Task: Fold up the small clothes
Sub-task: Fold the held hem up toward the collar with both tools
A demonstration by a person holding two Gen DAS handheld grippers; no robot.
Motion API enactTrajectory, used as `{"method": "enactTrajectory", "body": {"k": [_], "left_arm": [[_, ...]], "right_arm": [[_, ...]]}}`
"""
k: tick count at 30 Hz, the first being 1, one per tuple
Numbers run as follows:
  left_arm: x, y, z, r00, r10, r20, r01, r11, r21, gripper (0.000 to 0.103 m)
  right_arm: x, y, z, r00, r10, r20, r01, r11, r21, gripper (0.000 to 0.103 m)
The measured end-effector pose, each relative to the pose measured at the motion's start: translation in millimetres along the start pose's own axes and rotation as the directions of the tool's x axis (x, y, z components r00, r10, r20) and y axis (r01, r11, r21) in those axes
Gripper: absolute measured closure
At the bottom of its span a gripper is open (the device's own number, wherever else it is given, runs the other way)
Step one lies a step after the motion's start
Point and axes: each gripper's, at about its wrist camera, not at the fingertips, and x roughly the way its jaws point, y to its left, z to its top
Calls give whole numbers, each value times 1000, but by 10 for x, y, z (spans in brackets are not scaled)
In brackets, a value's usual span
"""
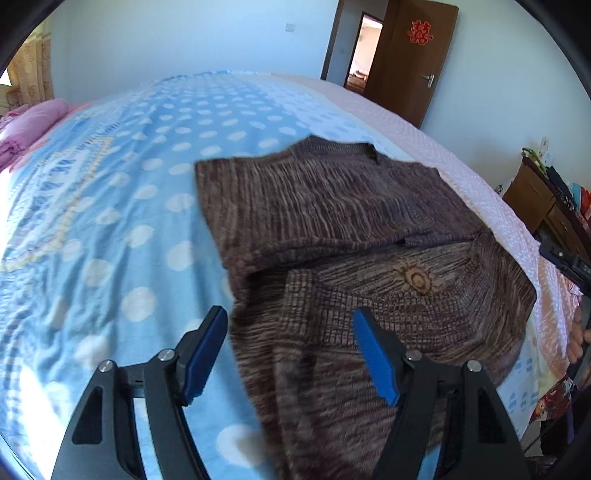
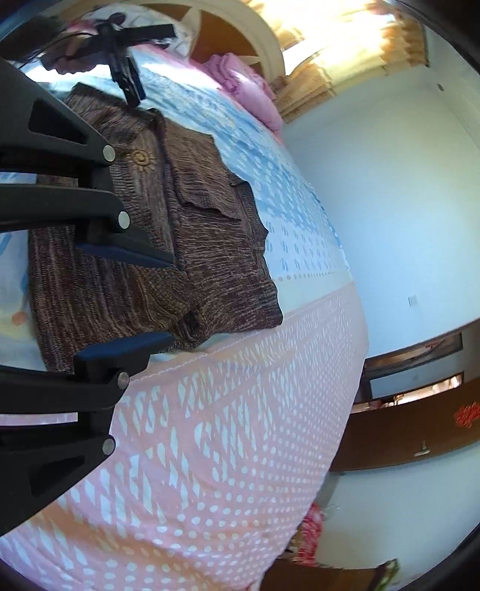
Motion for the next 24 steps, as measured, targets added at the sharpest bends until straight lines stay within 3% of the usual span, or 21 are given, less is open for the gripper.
{"method": "enactTrajectory", "body": {"k": [5, 14, 21, 24], "left_arm": [[185, -181, -13, 999, 2, -33, -1, 999, 32, 35], [208, -170, -31, 1000, 3, -9, -3, 1000, 13, 71], [233, -180, -10, 1000, 16, -9, -16, 1000, 4, 66], [260, -191, 5, 1000, 28, -11, -28, 1000, 8, 56]], "right_arm": [[-37, 10, -33, 1000, -12, -10, 11, 999, -40, 65], [102, -131, 3, 997, -64, -53, 59, 994, -95, 65], [553, 45, 119, 988, -90, -123, 55, 964, -261, 63], [819, 158, 137, 981, -100, -165, 42, 945, -324, 59]]}}
